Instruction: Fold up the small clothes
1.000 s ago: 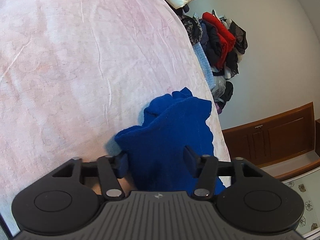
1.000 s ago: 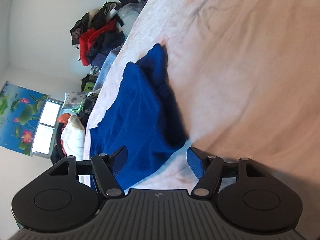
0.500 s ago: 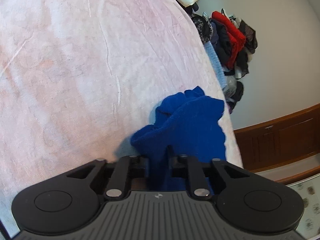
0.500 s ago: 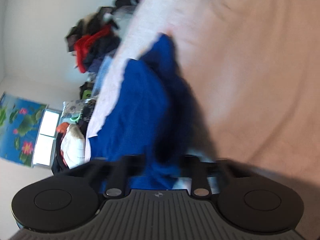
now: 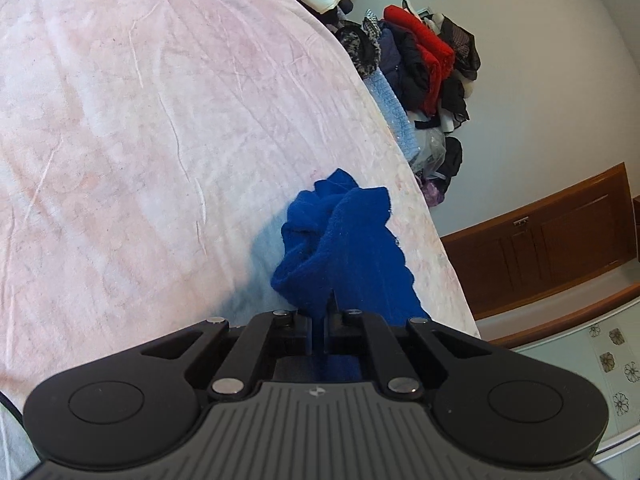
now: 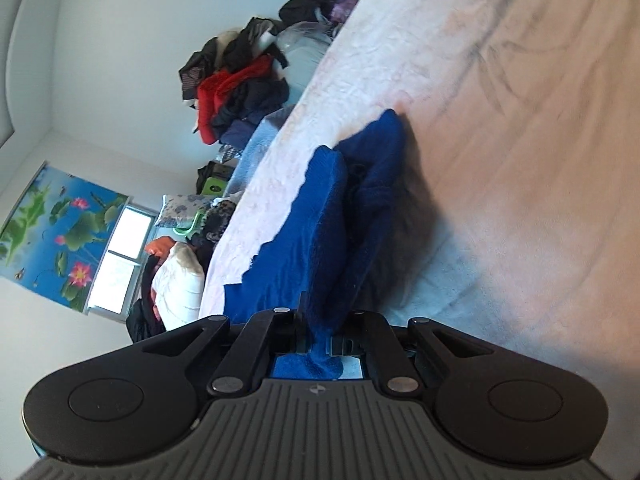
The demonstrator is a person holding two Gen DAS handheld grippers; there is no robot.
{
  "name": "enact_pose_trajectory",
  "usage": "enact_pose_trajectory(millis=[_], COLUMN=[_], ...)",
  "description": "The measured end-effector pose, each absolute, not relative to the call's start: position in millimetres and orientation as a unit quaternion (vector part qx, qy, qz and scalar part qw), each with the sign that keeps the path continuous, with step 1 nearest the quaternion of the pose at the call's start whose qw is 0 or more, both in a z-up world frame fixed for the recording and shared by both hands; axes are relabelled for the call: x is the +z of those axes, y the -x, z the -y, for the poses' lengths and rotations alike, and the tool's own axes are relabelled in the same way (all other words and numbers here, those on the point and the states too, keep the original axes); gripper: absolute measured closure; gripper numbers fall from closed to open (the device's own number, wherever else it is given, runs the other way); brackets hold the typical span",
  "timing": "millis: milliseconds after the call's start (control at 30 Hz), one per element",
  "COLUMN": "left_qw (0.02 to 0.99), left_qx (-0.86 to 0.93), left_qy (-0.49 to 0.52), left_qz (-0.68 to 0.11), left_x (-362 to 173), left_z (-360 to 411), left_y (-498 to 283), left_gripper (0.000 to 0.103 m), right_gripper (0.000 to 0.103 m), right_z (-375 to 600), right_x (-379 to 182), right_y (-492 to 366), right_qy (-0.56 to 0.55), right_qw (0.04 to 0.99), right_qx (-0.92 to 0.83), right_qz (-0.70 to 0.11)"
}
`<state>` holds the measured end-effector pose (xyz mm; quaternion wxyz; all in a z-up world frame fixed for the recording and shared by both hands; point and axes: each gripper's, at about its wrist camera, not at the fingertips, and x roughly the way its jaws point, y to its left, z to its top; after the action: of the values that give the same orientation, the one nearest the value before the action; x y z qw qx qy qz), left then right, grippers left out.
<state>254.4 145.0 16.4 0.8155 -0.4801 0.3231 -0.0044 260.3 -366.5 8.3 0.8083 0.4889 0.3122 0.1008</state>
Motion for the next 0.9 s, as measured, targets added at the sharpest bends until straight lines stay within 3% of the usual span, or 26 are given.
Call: enact_pose_trajectory(millis=[400,467,533,833,900], left_qw=[0.804,0.805,0.801,0.830,0.832], left_qx=[-0.014,0.007,-0.004,0.010,0.003], left_qy=[0.490,0.487,0.490,0.431,0.423], left_qz=[-0.337,-0.339,-0.344,-0.355,-0.359], left_x=[10.5,5.0,-0.6,-2.9,-0.6], left_z=[-163.9,-171.1,-175.2,-172.6,-178.1], left_y=[-169.3,-160.7,-160.6,-203.6,-220.9], left_gripper=[0.100,0.100,0.100,0.098,0.093], right_gripper=[0.097,0.087,0.060,0.052,0.052], right_z=[396.2,402.4,406.6,417.2,420.9], right_x=[11.0,6.3,-1.2,-13.9,-13.8], right_y=[-174.4,-174.9,-180.9,-248.6,-267.5], right_qy=[-0.494,-0.484,-0.488,-0.457,-0.446], right_qw=[0.801,0.805,0.801,0.804,0.808], right_qx=[0.111,0.092,0.084,0.101,0.102], right_qz=[-0.319,-0.331,-0.337,-0.367,-0.372])
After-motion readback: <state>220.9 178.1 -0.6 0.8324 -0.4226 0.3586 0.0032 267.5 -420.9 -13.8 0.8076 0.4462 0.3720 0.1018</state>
